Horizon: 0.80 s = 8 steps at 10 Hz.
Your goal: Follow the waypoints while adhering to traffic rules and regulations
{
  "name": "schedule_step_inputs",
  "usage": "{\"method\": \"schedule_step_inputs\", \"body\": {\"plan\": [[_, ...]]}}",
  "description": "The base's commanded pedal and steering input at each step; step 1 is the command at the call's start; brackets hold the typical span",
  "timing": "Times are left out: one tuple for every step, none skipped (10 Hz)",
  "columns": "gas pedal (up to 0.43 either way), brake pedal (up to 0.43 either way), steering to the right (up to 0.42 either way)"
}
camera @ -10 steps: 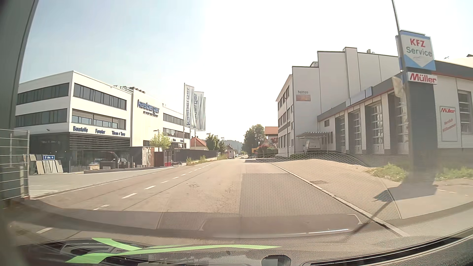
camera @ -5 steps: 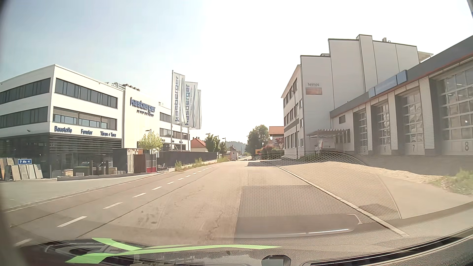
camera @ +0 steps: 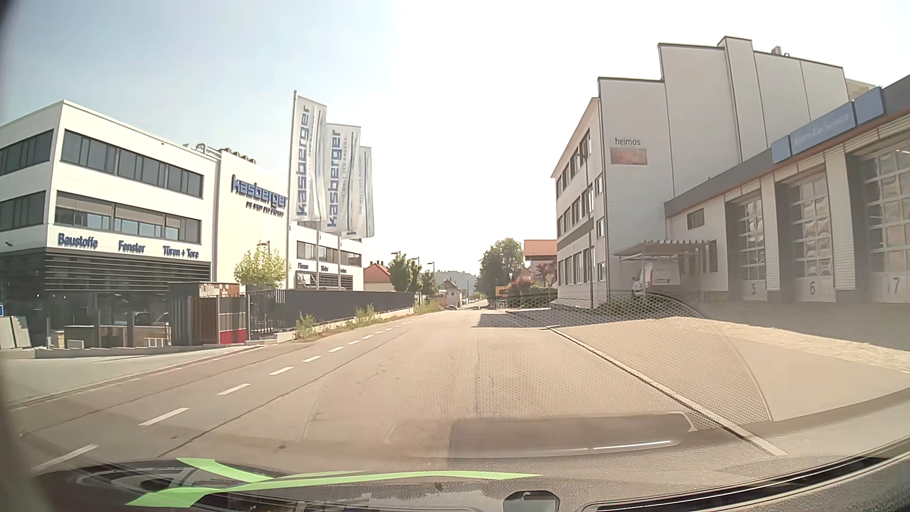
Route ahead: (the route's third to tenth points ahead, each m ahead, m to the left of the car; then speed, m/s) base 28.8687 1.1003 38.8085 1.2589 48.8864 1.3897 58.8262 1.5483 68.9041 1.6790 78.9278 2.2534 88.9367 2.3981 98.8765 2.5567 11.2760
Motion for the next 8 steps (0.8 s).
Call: {"method": "schedule_step_inputs", "body": {"plan": [[0.169,0.000,-0.006],[0.169,0.000,-0.006],[0.169,0.000,-0.006],[0.169,0.000,-0.006],[0.157,0.000,-0.006],[0.157,0.000,-0.006],[0.157,0.000,-0.005],[0.157,0.000,-0.005]]}}
